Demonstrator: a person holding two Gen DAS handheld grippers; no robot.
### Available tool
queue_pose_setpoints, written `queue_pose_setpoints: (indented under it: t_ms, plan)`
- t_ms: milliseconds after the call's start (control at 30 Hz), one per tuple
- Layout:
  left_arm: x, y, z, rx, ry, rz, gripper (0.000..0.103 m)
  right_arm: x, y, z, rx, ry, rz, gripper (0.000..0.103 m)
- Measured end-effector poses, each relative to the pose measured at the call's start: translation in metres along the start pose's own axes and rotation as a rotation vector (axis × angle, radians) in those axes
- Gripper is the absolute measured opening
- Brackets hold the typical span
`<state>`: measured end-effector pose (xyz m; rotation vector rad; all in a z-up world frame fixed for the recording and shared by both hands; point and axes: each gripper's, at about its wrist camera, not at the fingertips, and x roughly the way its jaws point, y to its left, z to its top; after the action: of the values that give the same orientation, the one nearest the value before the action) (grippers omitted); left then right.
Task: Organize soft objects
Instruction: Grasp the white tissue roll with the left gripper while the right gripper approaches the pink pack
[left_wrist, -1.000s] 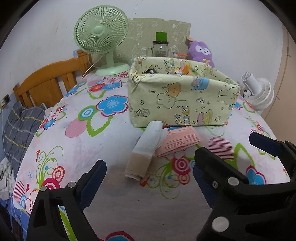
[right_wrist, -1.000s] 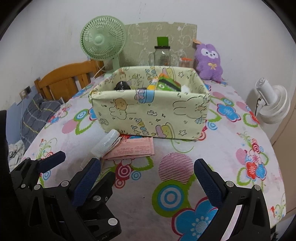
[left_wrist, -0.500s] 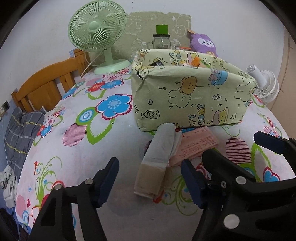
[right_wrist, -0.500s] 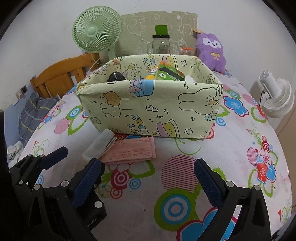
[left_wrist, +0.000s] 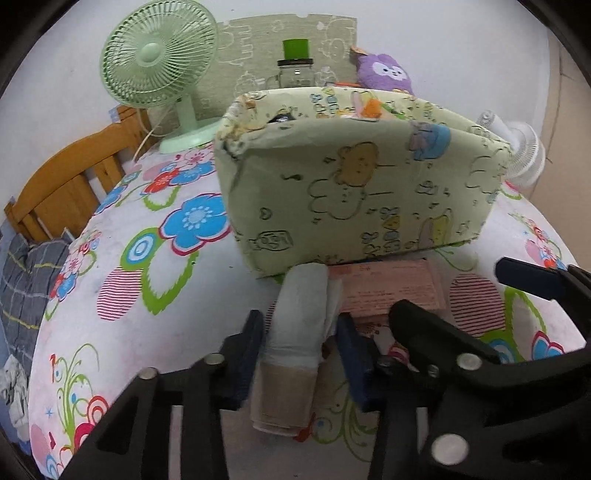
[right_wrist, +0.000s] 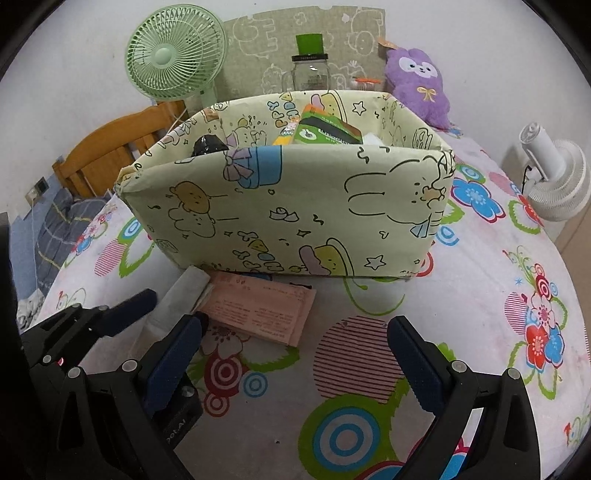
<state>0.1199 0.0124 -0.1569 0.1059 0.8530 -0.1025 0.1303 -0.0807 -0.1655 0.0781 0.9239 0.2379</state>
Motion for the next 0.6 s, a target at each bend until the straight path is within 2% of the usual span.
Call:
queue_pose_setpoints:
  t_ms: [100,300,467,600]
  plan:
    - [0.000,-0.002,0.000,0.004,0.001,-0.005,0.030,0.002,-0.001,0.000,0.002,0.003,0.005,0.102]
    - [-0.001,-0.003,0.001,0.009,0.003,0.009,0.028,0.004,-0.004,0.002,-0.005,0.012,0.031,0.102]
    - [-0.002,0.001,-0.001,0.001,0.016,0.023,0.028,0.009,0.003,0.007,-0.071,0.023,0.075,0.102]
    - [-0.001,0.004,-0.002,0.001,0.024,0.027,0.028,0.014,0.012,0.013,-0.138,0.015,0.076,0.102]
